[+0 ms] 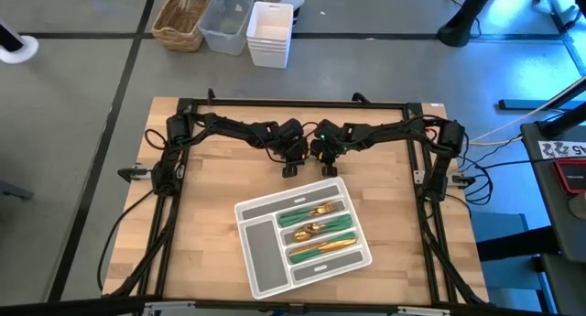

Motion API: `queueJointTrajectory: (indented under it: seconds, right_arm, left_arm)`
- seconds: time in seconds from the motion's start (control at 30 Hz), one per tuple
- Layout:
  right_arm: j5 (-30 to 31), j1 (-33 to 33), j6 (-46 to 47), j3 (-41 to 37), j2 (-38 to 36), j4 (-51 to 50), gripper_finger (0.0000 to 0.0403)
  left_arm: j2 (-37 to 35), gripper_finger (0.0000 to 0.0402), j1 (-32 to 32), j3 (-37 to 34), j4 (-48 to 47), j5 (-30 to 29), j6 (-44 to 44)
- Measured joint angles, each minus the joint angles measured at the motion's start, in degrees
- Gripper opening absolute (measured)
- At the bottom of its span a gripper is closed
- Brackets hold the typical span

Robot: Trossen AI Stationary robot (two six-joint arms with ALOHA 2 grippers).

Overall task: Sort silverware
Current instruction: Put the green spoon into the white silverware tray

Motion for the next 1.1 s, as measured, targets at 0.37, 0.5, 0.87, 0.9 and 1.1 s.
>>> queueJointTrajectory:
  seconds: [0.37,0.5,0.87,0.9,1.1]
  right_arm:
    - [-0.6,0.0,0.3,0.0,-0.1,-0.2,0.0035]
    - [0.1,0.1,1.7,0.0,-0.1,0.2,0.0056]
    - [2.5,0.1,2.7,9.5,0.3,-16.0,0.0127]
    - [2.6,0.1,2.4,11.3,0.3,-18.3,0.0127]
    - [3.9,0.1,0.2,15.6,-3.1,-27.5,0.0124]
  left_arm:
    - [0.0,0.0022,0.0,0.0,-0.5,-1.1,-1.3]
    - [-0.1,0.002,0.2,0.0,-0.6,-1.1,-3.0]
    - [-0.1,0.0013,0.8,0.0,-0.5,1.2,-6.4]
    - [-0.1,0.0013,0.9,0.0,-0.5,1.8,-6.8]
    - [-1.5,0.0013,2.2,-0.3,-2.1,5.8,-9.8]
